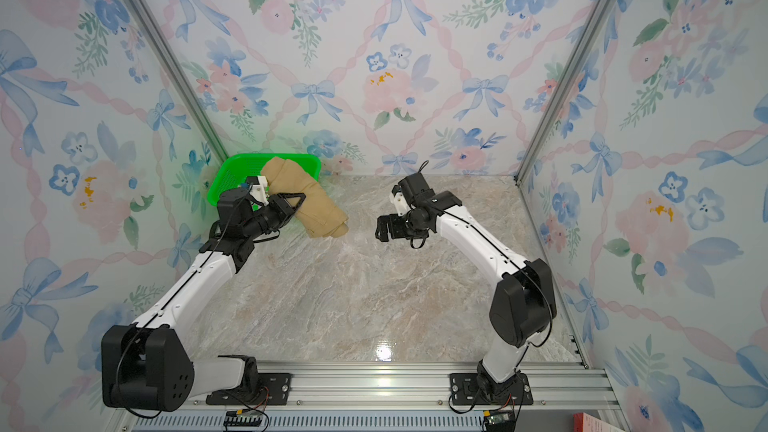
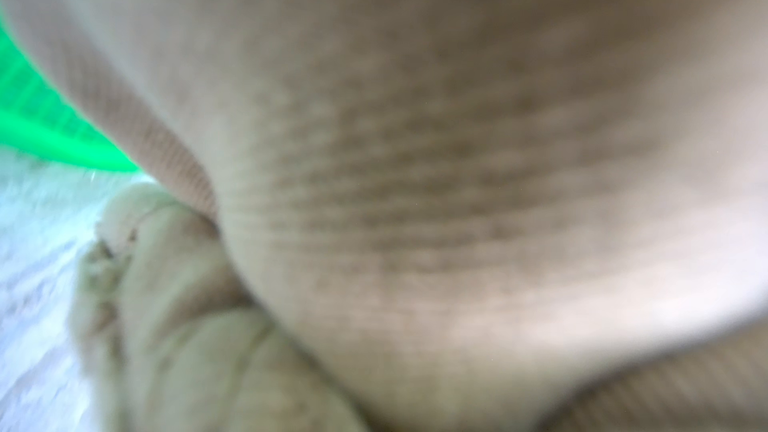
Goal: Roll up the long pants
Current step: Pick up the long pant at the center of the board, then place the long pant in the bin.
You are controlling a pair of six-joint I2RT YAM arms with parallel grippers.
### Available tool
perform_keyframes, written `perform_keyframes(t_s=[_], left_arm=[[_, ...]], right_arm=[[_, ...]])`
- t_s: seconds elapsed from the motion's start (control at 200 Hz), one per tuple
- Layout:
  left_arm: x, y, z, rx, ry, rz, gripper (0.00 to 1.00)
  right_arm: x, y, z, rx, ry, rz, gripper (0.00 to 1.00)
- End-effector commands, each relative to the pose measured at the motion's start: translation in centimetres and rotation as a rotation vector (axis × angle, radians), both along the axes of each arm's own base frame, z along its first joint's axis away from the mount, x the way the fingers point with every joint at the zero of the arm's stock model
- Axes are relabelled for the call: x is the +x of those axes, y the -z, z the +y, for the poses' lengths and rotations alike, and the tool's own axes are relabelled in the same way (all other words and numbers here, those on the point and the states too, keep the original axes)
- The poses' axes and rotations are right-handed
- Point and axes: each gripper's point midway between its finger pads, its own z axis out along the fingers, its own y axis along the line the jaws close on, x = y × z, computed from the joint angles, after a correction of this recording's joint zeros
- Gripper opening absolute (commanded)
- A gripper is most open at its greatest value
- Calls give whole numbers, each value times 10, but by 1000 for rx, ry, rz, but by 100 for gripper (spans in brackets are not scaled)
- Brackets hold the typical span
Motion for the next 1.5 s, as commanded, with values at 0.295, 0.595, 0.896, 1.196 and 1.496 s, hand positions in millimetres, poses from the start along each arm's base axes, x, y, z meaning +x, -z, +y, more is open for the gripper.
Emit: perform_keyframes(t_s=[0.295,0.595,0.896,1.196,1.496], left_arm=[[149,-35,77,-168,-196,-217,0],[233,45,161,-435,-408,-90,0],[210,182,152,-337,-469,522,0],[143,191,157,-66,-469,710,59],[130,70,156,115,-384,370,99]], right_arm=[[3,36,-64,-75,156,9,100],[17,50,-85,-191,157,41,100],[41,57,-85,-145,223,36,100],[72,70,-113,-156,375,90,100],[81,48,-148,-314,422,-53,100]])
